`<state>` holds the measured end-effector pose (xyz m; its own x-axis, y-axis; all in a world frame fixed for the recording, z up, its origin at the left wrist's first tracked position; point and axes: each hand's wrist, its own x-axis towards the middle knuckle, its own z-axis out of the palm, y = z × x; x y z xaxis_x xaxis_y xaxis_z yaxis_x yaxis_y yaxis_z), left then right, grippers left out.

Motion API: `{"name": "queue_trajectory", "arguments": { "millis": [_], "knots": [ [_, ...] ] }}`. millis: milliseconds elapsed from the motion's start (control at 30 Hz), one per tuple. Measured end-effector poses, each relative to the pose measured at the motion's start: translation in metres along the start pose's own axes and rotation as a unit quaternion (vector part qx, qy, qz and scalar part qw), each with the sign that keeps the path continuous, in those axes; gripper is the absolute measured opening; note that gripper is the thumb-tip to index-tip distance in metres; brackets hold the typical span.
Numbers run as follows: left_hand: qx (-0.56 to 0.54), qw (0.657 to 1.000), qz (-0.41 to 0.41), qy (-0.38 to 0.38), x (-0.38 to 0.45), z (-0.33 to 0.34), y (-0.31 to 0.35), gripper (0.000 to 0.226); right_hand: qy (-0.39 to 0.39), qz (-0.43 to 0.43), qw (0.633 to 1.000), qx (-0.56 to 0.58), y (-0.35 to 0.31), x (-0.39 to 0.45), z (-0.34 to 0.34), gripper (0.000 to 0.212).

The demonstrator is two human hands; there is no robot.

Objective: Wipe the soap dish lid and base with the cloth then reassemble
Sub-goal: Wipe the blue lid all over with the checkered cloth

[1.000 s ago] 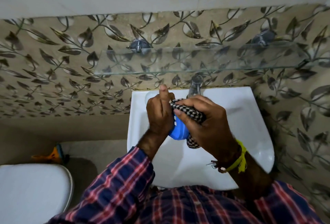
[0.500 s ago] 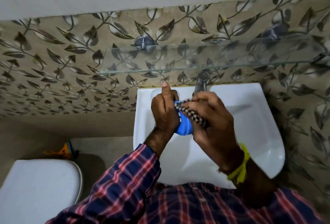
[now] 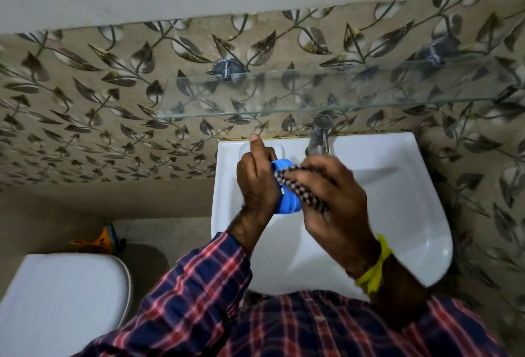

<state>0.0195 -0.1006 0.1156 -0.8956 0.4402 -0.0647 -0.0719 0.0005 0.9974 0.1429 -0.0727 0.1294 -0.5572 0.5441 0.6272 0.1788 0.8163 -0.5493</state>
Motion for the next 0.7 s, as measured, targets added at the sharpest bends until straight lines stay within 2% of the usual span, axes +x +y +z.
{"name": "queue_trajectory", "arguments": {
  "millis": [67,200,267,333,400,500,600,633,700],
  "knots": [
    [-0.011,0.999,-0.039,0.031,-0.001,0.006,-0.005,0.056,0.012,0.013,1.0,0.008,0.002,0.011,0.002,0.028],
    [-0.045,0.994,-0.086,0.052,0.005,0.009,-0.005,0.053,-0.001,-0.017,1.0,0.014,0.0,-0.007,-0.002,0.029],
    [-0.052,0.989,-0.124,0.066,0.002,0.014,-0.007,0.049,0.008,-0.005,1.0,0.022,0.003,-0.001,-0.002,0.03],
    [-0.057,0.982,-0.166,0.07,0.003,0.017,-0.015,0.055,0.004,0.017,0.999,0.035,0.005,0.013,0.0,0.032],
    [-0.056,0.976,-0.203,0.058,0.012,0.016,-0.02,0.058,-0.004,0.003,0.999,0.035,0.003,0.011,0.0,0.031],
    [-0.017,0.978,-0.2,0.055,0.013,0.015,-0.013,0.058,-0.002,-0.019,0.999,0.029,0.005,-0.007,-0.001,0.036],
    [0.004,0.983,-0.184,-0.027,-0.008,0.02,-0.004,0.071,0.029,0.029,0.998,0.054,0.016,0.01,-0.001,0.032],
    [-0.01,0.981,-0.18,-0.067,-0.014,0.021,-0.002,0.068,0.045,0.049,0.995,0.071,0.017,0.018,-0.003,0.028],
    [-0.015,0.979,-0.12,-0.167,-0.019,0.017,-0.002,0.053,0.059,0.061,0.992,0.092,0.021,0.03,-0.008,0.022]
  ]
}}
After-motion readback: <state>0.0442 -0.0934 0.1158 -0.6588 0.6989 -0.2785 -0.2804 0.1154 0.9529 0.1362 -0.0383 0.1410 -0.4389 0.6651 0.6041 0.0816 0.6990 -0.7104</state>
